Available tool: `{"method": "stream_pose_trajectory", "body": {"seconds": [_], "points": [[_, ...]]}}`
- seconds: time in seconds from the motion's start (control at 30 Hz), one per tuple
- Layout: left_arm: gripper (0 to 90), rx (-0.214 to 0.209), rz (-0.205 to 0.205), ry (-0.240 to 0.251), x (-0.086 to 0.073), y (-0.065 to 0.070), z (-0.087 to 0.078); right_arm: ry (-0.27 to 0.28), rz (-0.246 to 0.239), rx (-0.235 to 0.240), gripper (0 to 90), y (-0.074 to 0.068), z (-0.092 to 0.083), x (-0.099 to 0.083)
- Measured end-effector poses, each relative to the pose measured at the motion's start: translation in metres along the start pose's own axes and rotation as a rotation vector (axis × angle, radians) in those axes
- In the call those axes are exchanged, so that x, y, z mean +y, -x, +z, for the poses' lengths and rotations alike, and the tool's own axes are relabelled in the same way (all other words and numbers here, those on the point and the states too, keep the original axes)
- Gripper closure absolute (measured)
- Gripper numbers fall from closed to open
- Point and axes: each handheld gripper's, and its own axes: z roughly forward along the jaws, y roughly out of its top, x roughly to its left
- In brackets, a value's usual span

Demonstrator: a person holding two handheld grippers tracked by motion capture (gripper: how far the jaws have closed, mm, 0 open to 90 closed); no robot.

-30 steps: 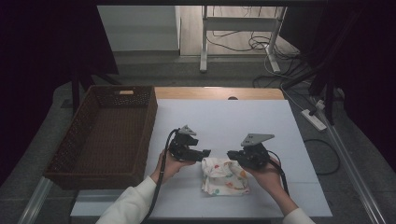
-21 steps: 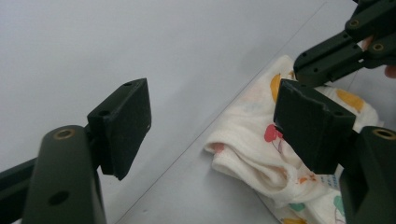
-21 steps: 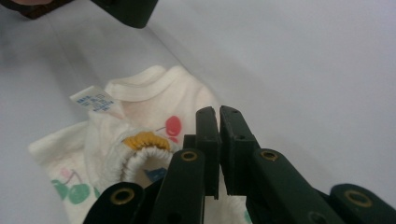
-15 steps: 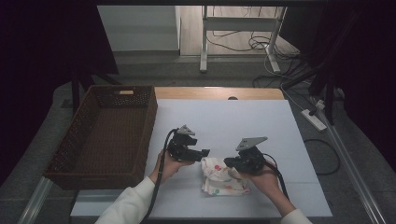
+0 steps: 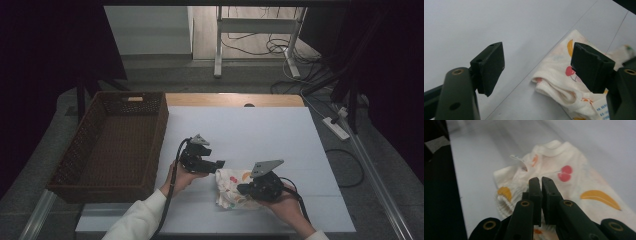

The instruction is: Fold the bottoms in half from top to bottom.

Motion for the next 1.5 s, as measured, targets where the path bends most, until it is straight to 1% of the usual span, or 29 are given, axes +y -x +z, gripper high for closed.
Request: {"method": "stream_pose_trajectory", "body": {"seconds": [0.07,0.1,0.2,0.27,0.37,0.43,0.57,0.63,0.67,0.73,0.87,1.0,1.13,1.2,1.27,1.33,1.43,1.5], "points": [[26.6,-0.001,0.0,0.0,0.0,0.0,0.0,0.002,-0.007,0.007,86.1,-0.003,0.001,0.001],[26.6,-0.002,0.0,0.0,0.0,0.0,0.0,0.008,-0.007,0.001,86.1,-0.003,0.0,0.001],[26.8,-0.003,0.0,0.0,0.0,0.001,0.001,0.037,0.006,-0.042,85.7,0.001,-0.004,0.001],[27.0,-0.003,0.0,-0.002,-0.001,0.001,0.001,0.047,0.026,-0.059,85.7,0.006,-0.007,-0.002],[27.9,-0.007,0.001,-0.001,-0.001,0.001,0.001,0.036,0.046,-0.056,85.8,0.01,-0.008,-0.006],[29.0,-0.013,0.003,-0.002,-0.001,0.002,0.001,0.027,0.04,-0.047,85.7,0.009,-0.006,-0.007],[32.2,-0.033,0.006,-0.001,-0.001,0.003,0.003,0.013,0.018,-0.028,85.7,0.001,-0.002,-0.007],[36.2,-0.053,0.022,-0.009,-0.001,0.006,0.007,0.014,0.016,-0.013,85.7,-0.003,0.0,-0.007],[39.1,-0.068,0.037,-0.017,-0.001,0.008,0.009,0.015,0.013,-0.004,85.7,-0.005,0.002,-0.007],[47.7,-0.077,0.068,-0.036,-0.001,0.014,0.014,0.015,0.002,0.016,85.7,-0.011,0.007,-0.005],[60.4,-0.097,0.107,-0.053,-0.001,0.023,0.022,-0.016,-0.035,0.043,85.7,-0.023,0.02,-0.003],[73.1,-0.105,0.125,-0.074,-0.002,0.025,0.028,-0.057,-0.081,0.027,85.7,-0.03,0.031,-0.002],[86.1,-0.127,0.125,-0.092,-0.005,0.023,0.033,-0.073,-0.094,0.017,85.8,-0.034,0.04,-0.002],[88.7,-0.139,0.122,-0.104,-0.006,0.023,0.036,-0.078,-0.107,0.014,85.9,-0.036,0.043,-0.002],[88.7,-0.141,0.129,-0.119,-0.008,0.023,0.039,-0.072,-0.108,0.013,85.9,-0.036,0.042,-0.002],[88.7,-0.133,0.133,-0.136,-0.01,0.023,0.043,-0.052,-0.102,0.008,85.9,-0.035,0.037,-0.002],[88.7,-0.124,0.128,-0.156,-0.013,0.021,0.047,-0.011,-0.078,0.013,85.8,-0.033,0.026,-0.003],[88.7,-0.12,0.125,-0.164,-0.014,0.019,0.048,-0.006,-0.072,0.002,85.9,-0.031,0.018,-0.007]]}}
